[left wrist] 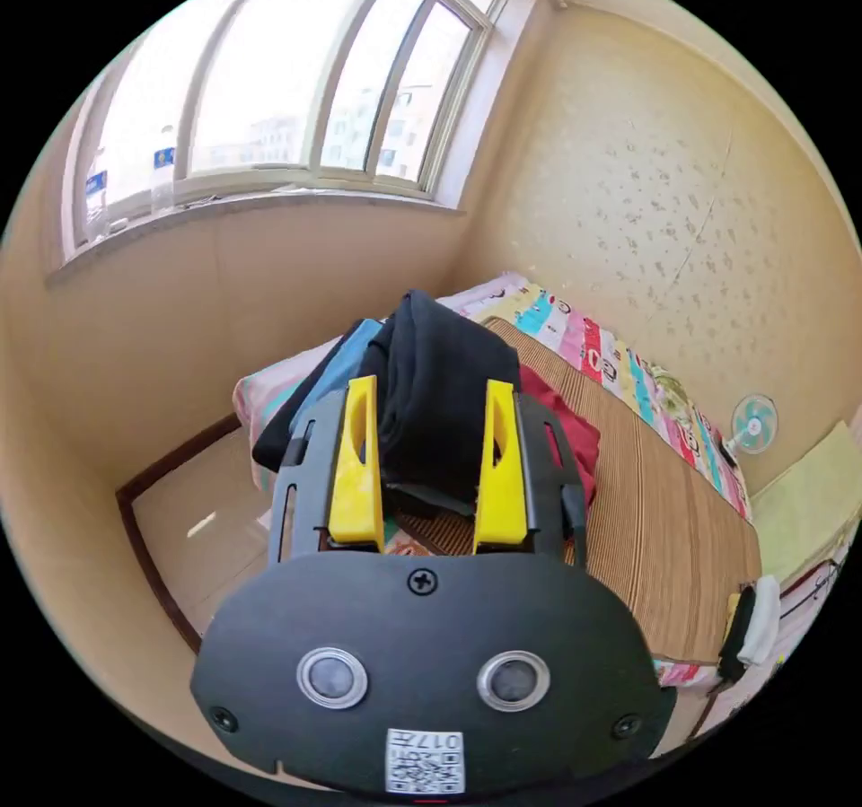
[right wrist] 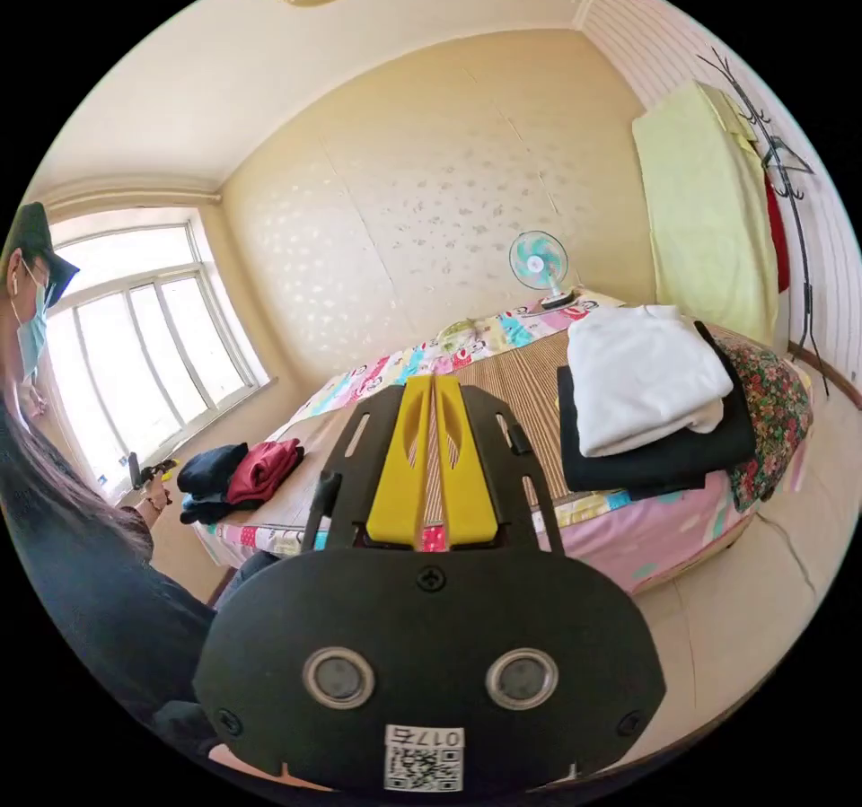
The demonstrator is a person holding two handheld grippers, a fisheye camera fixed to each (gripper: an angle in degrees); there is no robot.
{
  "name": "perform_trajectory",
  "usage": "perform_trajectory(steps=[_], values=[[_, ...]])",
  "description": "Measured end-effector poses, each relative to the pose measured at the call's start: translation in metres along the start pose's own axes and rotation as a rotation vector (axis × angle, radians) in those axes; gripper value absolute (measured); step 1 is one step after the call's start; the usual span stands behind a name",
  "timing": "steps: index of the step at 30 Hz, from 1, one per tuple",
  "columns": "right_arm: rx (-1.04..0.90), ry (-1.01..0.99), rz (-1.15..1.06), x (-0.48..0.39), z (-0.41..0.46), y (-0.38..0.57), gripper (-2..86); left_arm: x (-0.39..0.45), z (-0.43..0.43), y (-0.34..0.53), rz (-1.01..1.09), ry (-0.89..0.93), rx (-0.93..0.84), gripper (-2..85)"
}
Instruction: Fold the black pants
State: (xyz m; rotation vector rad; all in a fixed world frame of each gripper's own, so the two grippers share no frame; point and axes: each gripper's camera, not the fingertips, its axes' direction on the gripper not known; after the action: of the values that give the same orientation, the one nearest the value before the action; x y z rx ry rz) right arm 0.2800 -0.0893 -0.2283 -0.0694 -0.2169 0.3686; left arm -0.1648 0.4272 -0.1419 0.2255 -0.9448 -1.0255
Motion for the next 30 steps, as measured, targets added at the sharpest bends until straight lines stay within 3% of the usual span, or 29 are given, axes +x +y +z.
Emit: perform_trajectory(steps=[3,4,6,8,14,17,19,22,25,30], values=[[-0.011,-0.044,0.096,0.004,-0.013,0.034,0.2,-0.010,0.063,-0.010,-0.079,0.236,-0.219,17.4],[0.002,-0.048,0.117,0.005,-0.018,0.042,0.2,-0.006,0.072,-0.009,-0.146,0.271,-0.252,13.5],[0.081,-0.033,0.144,-0.002,-0.036,0.071,0.2,0.013,0.060,-0.008,-0.190,0.362,-0.165,5.7],[0.095,0.016,0.117,-0.013,-0.044,0.083,0.2,0.057,0.056,-0.014,-0.144,0.558,-0.158,5.3],[0.013,0.089,0.001,-0.044,-0.040,0.082,0.2,0.307,-0.018,0.042,0.435,0.631,-0.166,5.1],[-0.045,0.047,0.027,-0.043,-0.022,0.079,0.3,0.398,-0.064,0.129,0.694,0.760,-0.201,5.3],[-0.085,0.033,0.029,-0.042,-0.005,0.080,0.4,0.443,-0.085,0.214,0.839,0.916,-0.322,5.9],[-0.228,0.034,0.011,-0.042,0.039,0.082,0.7,0.475,-0.080,0.333,0.914,1.010,-0.574,6.5],[-0.384,-0.002,0.008,-0.044,0.097,0.088,1.3,0.475,-0.059,0.437,0.905,0.940,-0.881,7.2],[-0.568,-0.250,0.015,-0.063,0.209,0.102,3.3,0.419,-0.056,0.461,0.715,0.939,-0.993,7.9]])
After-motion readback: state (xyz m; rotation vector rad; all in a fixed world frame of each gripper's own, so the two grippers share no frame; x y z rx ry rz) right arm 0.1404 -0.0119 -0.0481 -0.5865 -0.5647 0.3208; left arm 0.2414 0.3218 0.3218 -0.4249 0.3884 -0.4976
